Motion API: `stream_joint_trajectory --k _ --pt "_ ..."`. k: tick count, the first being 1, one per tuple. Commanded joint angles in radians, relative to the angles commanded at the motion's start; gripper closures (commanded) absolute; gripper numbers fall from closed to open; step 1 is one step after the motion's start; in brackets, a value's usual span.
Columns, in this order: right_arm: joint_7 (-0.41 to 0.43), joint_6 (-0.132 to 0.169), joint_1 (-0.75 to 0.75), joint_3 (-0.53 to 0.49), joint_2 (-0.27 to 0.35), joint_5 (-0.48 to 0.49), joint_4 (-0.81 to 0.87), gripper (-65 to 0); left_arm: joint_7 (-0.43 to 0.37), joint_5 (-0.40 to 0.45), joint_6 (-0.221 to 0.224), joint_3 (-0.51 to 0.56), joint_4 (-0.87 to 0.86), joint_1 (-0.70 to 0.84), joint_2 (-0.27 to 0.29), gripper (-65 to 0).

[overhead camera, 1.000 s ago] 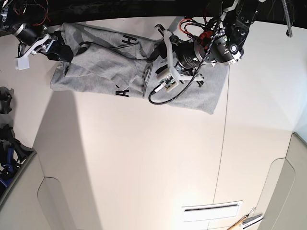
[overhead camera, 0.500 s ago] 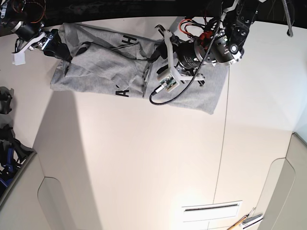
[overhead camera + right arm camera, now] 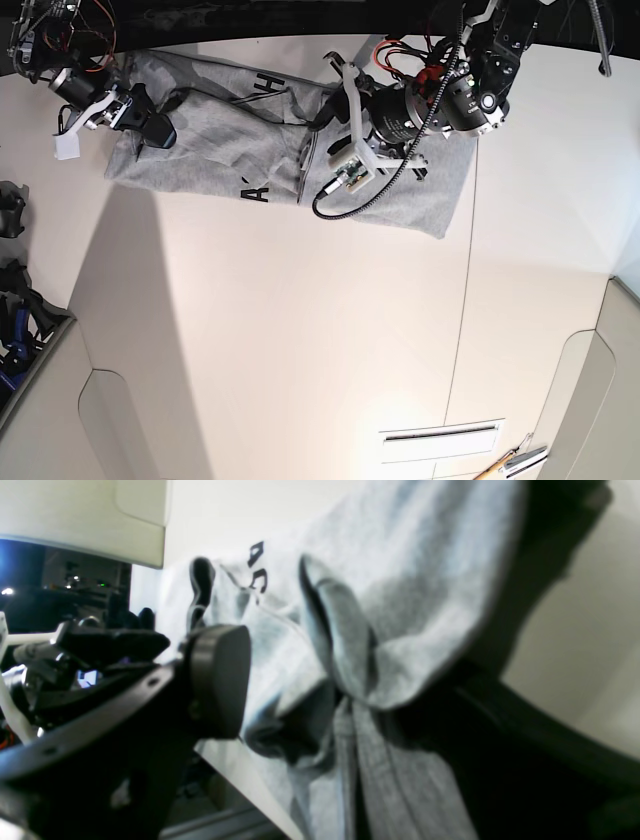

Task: Fold the T-shirt properly
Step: 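Hold the folded end with the left gripper and grasp the other end with the right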

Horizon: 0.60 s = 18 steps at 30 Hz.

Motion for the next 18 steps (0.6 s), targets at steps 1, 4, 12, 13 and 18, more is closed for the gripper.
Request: stream_joint_trajectory --k 1,4,12,13,18 --pt "0.0 0.0 0.0 0.0 -0.011 0.0 0.0 -44.7 0.0 0.0 0.0 0.0 0.0 0.0 0.0 -25.4" --pt "0.004 0.0 0.0 0.0 -0.035 0.0 0.0 -44.4 0.0 0.0 0.0 0.0 0.0 0.0 0.0 -25.4" --pt "0.011 0.0 0.009 0.012 -0.035 -0.05 0.057 0.0 -0.005 -0.008 0.041 -0.103 0.002 -0.003 0.0 -25.3" --pt "0.011 0.0 0.014 0.022 -0.034 -0.058 0.07 0.0 -0.004 -0.02 0.04 -0.139 0.002 -0.002 0.0 -25.3" --pt "0.011 -0.001 0.019 0.11 0.009 -0.069 0.171 0.0 0.032 -0.1 0.036 -0.302 0.002 -0.002 0.0 -25.3"
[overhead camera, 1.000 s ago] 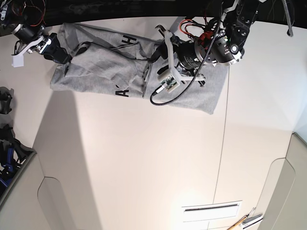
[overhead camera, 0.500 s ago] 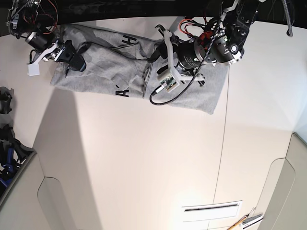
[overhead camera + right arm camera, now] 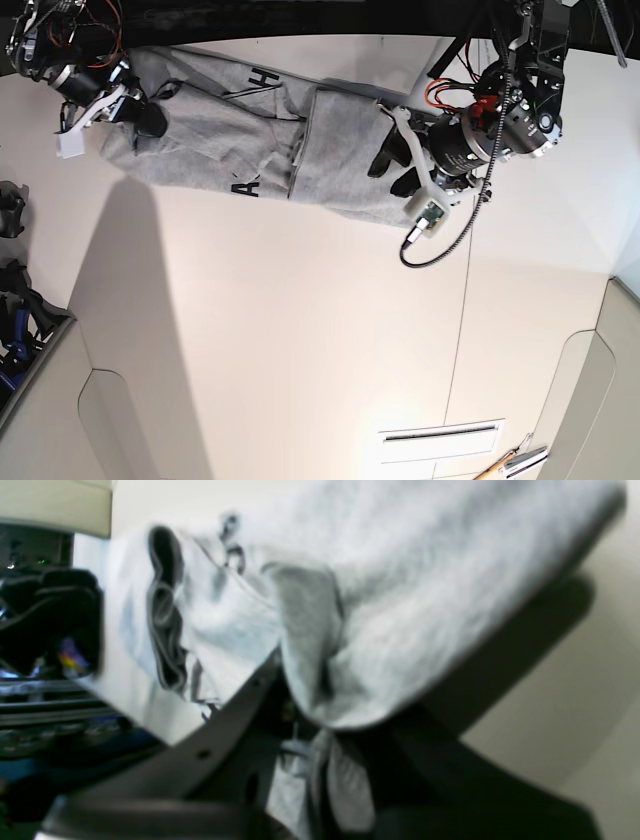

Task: Fold the T-shirt properly
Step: 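Hold the folded end with the left gripper and grasp the other end with the right, then fold the right-held end over toward the left gripper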

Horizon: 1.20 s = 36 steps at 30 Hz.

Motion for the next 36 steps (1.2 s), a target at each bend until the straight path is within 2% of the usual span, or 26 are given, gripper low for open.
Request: stream_joint_trajectory --k 4,10,13,15,19,23,26,31,36 --pt "0.019 0.0 0.0 0.066 0.104 -0.006 0.019 0.0 0.007 -0.003 0.0 -0.073 0.0 0.004 0.0 -25.3" --pt "0.017 -0.001 0.048 0.106 0.258 -0.01 0.019 0.0 0.017 -0.046 -0.023 -0.08 -0.001 0.069 0.0 -25.3" --pt "-0.006 -0.007 0.104 0.106 0.303 -0.013 0.02 0.0 0.016 -0.051 -0.022 -0.08 -0.003 0.113 0.006 -25.3" --pt "-0.014 -0.008 0.144 0.106 0.304 -0.004 0.024 0.0 0.013 -0.059 -0.023 -0.074 -0.006 0.135 0.019 -25.3" --pt "-0.035 -0.007 0.192 0.102 0.245 0.02 0.079 0.0 -0.013 -0.057 -0.022 -0.013 -0.013 0.161 0.04 -25.3" --pt "-0.035 -0.008 0.191 0.093 0.125 -0.011 0.236 0.0 -0.056 -0.012 -0.022 0.074 -0.079 0.163 0.044 -25.3" --pt "-0.034 -0.01 0.191 0.062 0.059 -0.026 0.335 0.0 -0.065 0.003 -0.022 0.113 -0.151 0.154 0.091 -25.3" --pt "-0.032 -0.011 0.191 -0.103 -0.01 -0.071 0.42 0.0 -0.066 0.003 -0.022 0.122 -0.271 0.104 0.181 -25.3" --pt "-0.031 -0.016 0.191 -0.334 -0.1 -0.18 0.435 0.0 -0.066 0.002 -0.022 0.122 -0.326 0.06 0.188 -25.3"
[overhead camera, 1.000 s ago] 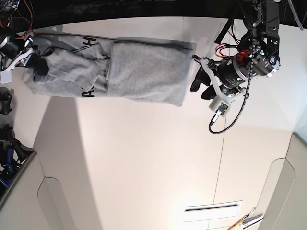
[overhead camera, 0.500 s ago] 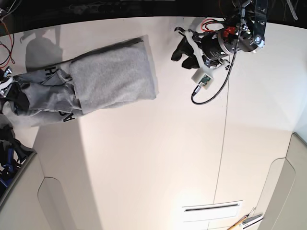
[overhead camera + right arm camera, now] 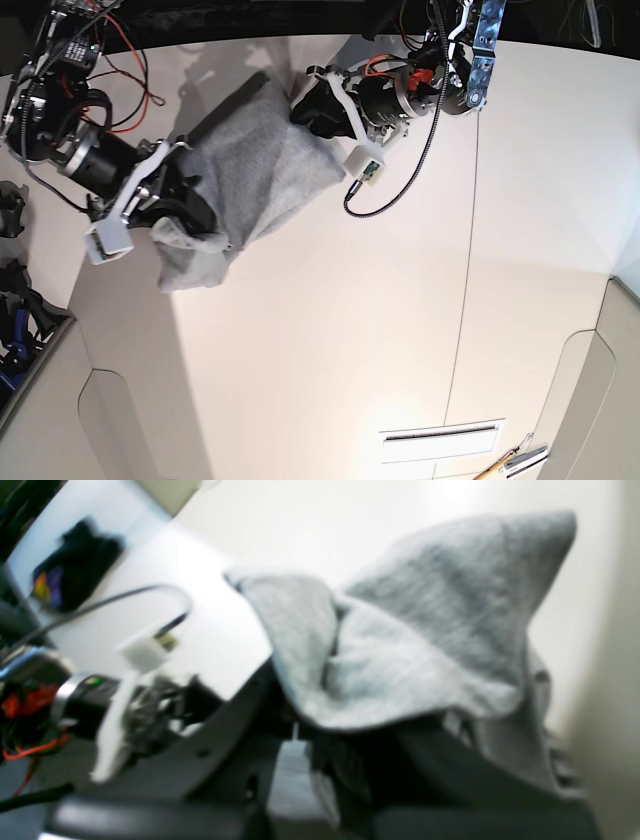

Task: Fold the T-shirt properly
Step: 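Fold the right-held end over toward the left gripper, then lift and flip the folded bundle with both grippers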

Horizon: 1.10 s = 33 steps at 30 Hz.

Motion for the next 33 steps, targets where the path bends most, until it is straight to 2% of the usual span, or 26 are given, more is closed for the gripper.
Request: stream_joint_trajectory --k 5,7,8,9,12,14,16,21,25,29,33 --pt "0.001 -0.005 0.0 -0.243 -0.019 -0.172 -0.014 -0.7 0.0 -0.009 0.0 0.0 0.0 -0.011 0.0 -25.3" --pt "0.006 -0.025 0.0 -0.32 -0.019 -0.203 -0.028 -22.0 0.0 -0.009 -0.026 -0.001 0.002 -0.013 0.0 -25.3" --pt "0.016 -0.025 0.0 -0.355 -0.018 -0.219 -0.035 -30.6 0.0 -0.01 -0.041 -0.001 0.005 -0.014 0.0 -25.3" --pt "0.024 -0.024 0.0 -0.389 -0.019 -0.234 -0.038 -36.2 0.0 -0.016 -0.046 -0.001 0.01 -0.014 0.0 -25.3" --pt "0.038 -0.024 0.0 -0.466 -0.018 -0.256 -0.039 -37.7 0.018 -0.042 -0.049 -0.014 0.039 -0.013 -0.001 -25.3" --pt "0.039 -0.025 0.001 -0.492 -0.018 -0.256 -0.039 -37.7 0.048 -0.082 -0.082 -0.039 0.073 -0.011 0.0 -25.3" --pt "0.046 -0.025 0.001 -0.494 -0.018 -0.256 -0.037 -37.7 0.066 -0.108 -0.082 -0.073 0.115 -0.007 -0.001 -25.3" --pt "0.087 -0.025 0.009 -0.459 -0.019 -0.255 -0.029 -37.6 0.073 -0.111 -0.085 -0.172 0.185 0.026 -0.003 -25.3" --pt "0.113 -0.025 0.033 -0.36 -0.019 -0.256 -0.029 -37.5 0.074 -0.119 -0.129 -0.248 0.219 0.051 -0.003 -25.3" --pt "0.113 -0.025 0.039 -0.229 -0.018 -0.256 -0.032 -37.5 0.085 -0.197 -0.151 -0.322 0.293 0.077 -0.003 -25.3" --pt "0.111 -0.025 0.034 -0.187 -0.013 -0.253 -0.063 -37.5 0.087 -0.239 -0.15 -0.354 0.346 0.074 -0.003 -25.3"
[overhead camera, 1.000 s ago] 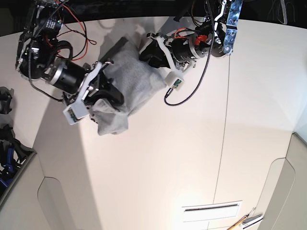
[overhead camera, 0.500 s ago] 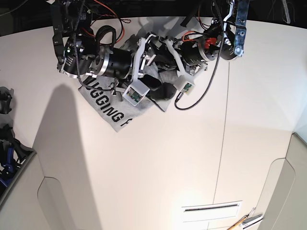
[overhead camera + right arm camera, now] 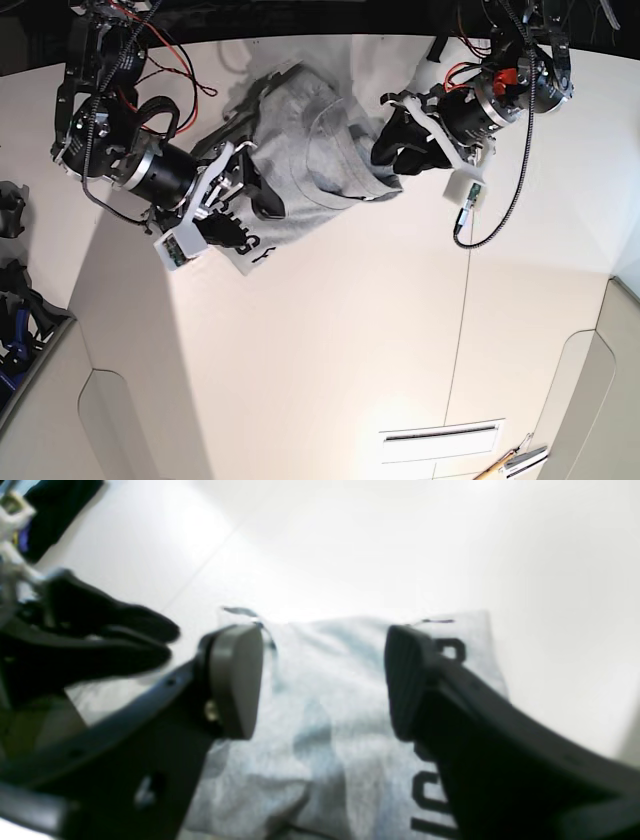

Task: Fold the T-shirt properly
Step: 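Lift and flip the folded bundle with both grippers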

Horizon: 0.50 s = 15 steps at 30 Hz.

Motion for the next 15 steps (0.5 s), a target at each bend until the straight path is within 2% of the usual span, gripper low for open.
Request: stream_joint_trajectory --k 2,4,6,7,8,10,11,15 --pt "-0.002 0.0 -0.006 0.0 0.0 -0.004 -0.022 -33.5 -0.007 -0.011 0.0 0.0 0.013 0.0 0.0 -25.3" --pt "0.006 0.0 -0.011 0.0 0.0 -0.028 -0.032 -16.5 -0.007 -0.02 0.0 0.0 0.017 0.001 0.0 -25.3" --pt "0.058 0.0 -0.011 0.0 0.0 -0.07 -0.032 -0.4 -0.006 -0.049 -0.006 0.0 0.017 0.001 0.0 -25.3" --pt "0.105 0.0 -0.011 0.002 0.0 -0.1 -0.032 0.0 -0.005 -0.074 -0.034 0.002 0.017 0.002 0.0 -24.6" --pt "0.155 0.0 -0.01 0.002 0.0 -0.132 -0.032 0.0 0.005 -0.104 -0.057 0.008 0.017 0.002 0.0 -20.4" --pt "0.23 0.0 -0.003 0.002 0.0 -0.185 -0.033 0.0 0.03 -0.148 -0.057 0.045 0.017 0.002 0.0 -8.6" --pt "0.234 -0.002 0.011 0.002 0.0 -0.2 -0.035 0.0 0.039 -0.151 -0.057 0.077 0.017 0.002 0.0 -4.9" --pt "0.236 -0.004 0.105 0.002 0.0 -0.255 -0.136 0.0 0.029 -0.086 -0.057 0.279 0.016 0.001 0.0 -2.9"
